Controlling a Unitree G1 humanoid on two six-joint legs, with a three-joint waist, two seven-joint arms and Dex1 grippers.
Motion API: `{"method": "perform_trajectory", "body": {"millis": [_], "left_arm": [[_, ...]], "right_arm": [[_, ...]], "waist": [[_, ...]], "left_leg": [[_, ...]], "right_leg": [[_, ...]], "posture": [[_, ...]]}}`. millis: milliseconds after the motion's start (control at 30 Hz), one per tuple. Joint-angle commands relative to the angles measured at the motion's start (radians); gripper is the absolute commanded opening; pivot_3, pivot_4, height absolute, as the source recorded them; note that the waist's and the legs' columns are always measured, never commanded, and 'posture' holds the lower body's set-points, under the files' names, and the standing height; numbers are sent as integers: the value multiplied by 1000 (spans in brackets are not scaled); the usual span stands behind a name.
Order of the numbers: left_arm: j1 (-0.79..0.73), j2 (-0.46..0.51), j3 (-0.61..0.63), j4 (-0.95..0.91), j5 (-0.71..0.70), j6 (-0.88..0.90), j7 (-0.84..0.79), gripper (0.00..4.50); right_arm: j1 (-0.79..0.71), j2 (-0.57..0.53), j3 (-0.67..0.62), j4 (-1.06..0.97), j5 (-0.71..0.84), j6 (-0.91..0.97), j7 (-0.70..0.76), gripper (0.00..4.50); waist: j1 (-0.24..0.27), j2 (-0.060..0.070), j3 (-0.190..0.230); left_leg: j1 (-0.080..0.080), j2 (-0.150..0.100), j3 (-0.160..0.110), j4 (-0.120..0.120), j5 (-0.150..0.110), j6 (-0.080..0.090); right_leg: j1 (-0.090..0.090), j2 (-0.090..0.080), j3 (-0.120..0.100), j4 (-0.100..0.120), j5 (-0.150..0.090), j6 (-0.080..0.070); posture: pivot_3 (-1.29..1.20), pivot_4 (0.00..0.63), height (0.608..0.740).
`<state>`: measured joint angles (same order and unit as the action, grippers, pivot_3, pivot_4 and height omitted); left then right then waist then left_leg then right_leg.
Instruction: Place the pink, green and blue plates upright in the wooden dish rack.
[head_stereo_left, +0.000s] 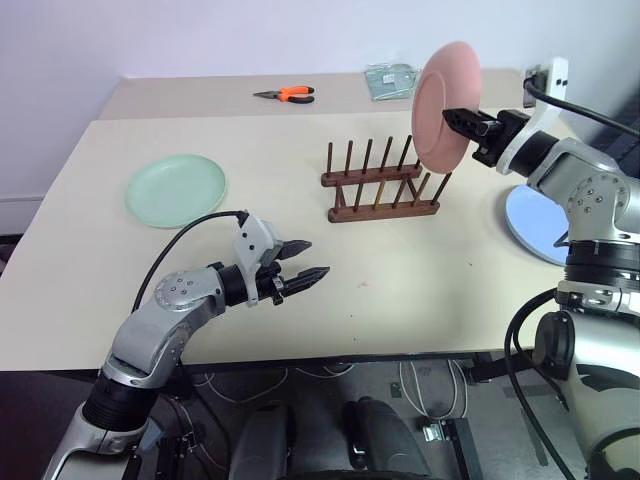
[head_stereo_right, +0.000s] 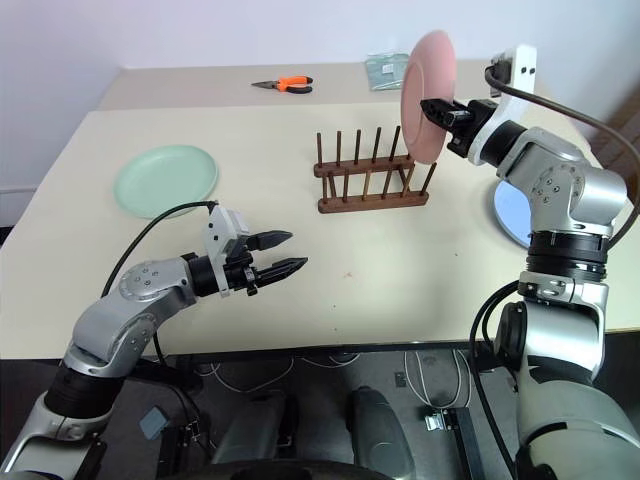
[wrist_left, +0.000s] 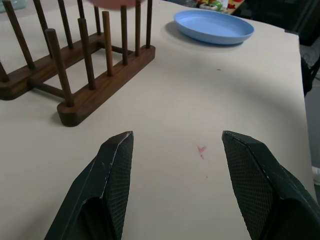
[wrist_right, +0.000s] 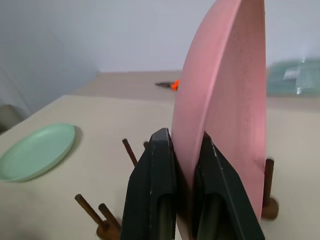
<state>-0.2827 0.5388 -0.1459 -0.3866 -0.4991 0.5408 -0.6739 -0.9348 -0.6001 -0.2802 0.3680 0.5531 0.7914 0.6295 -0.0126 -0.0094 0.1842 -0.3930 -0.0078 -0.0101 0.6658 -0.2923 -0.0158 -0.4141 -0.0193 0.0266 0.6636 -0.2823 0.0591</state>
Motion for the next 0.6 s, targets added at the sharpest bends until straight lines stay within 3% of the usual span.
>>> {"method": "perform_trajectory", "body": {"millis": [33, 133, 167, 267, 433, 533, 600], "left_arm": [[6, -2, 15, -45, 9, 1, 5, 2873], [13, -2, 18, -51, 18, 4, 11, 2873], [15, -1, 17, -52, 21, 4, 12, 2921], [15, -5, 21, -51, 24, 6, 16, 2921], [13, -18, 36, -50, 24, 12, 32, 2921], [4, -80, 112, -8, 15, 7, 121, 2921], [-28, -154, 202, 60, 12, 13, 243, 3429]], "right_arm": [[-47, -2, -23, 34, 5, -15, -4, 0], [-56, 2, -20, 52, -2, -46, 2, 0], [-57, 3, -17, 54, -6, -58, 2, 811], [-43, 4, 6, 20, -58, -189, 8, 2071], [-31, -12, 12, 12, -143, -351, -33, 2071], [-26, -45, 2, -55, -194, -481, -47, 2071], [-15, -59, 9, -133, -200, -514, -31, 2134]], "waist": [[0, 0, 0], [-1, 0, 0], [-1, 0, 0], [-1, 0, 0], [-2, 0, 0], [1, 0, 0], [2, 0, 0]], "left_leg": [[0, 0, 0, 0, 0, 0], [0, 0, 1, 0, 0, 0], [0, 0, 1, 0, 0, 0], [0, 0, 1, 0, 0, 0], [0, 0, 1, 0, 0, 0], [0, 0, 1, 0, 0, 0], [0, 0, 1, 0, 0, 0]], "right_leg": [[0, 0, 0, 0, 0, 0], [0, 0, 0, 0, 0, 0], [0, 0, 0, 0, 0, 0], [0, 0, 0, 0, 0, 0], [0, 1, 0, 0, 0, 0], [0, 1, 0, 0, 0, 0], [0, 0, 0, 0, 0, 0]], "posture": [[0, 150, 740], [0, 150, 740], [0, 150, 740], [0, 150, 740], [0, 150, 740], [0, 150, 740], [0, 150, 740]]}}
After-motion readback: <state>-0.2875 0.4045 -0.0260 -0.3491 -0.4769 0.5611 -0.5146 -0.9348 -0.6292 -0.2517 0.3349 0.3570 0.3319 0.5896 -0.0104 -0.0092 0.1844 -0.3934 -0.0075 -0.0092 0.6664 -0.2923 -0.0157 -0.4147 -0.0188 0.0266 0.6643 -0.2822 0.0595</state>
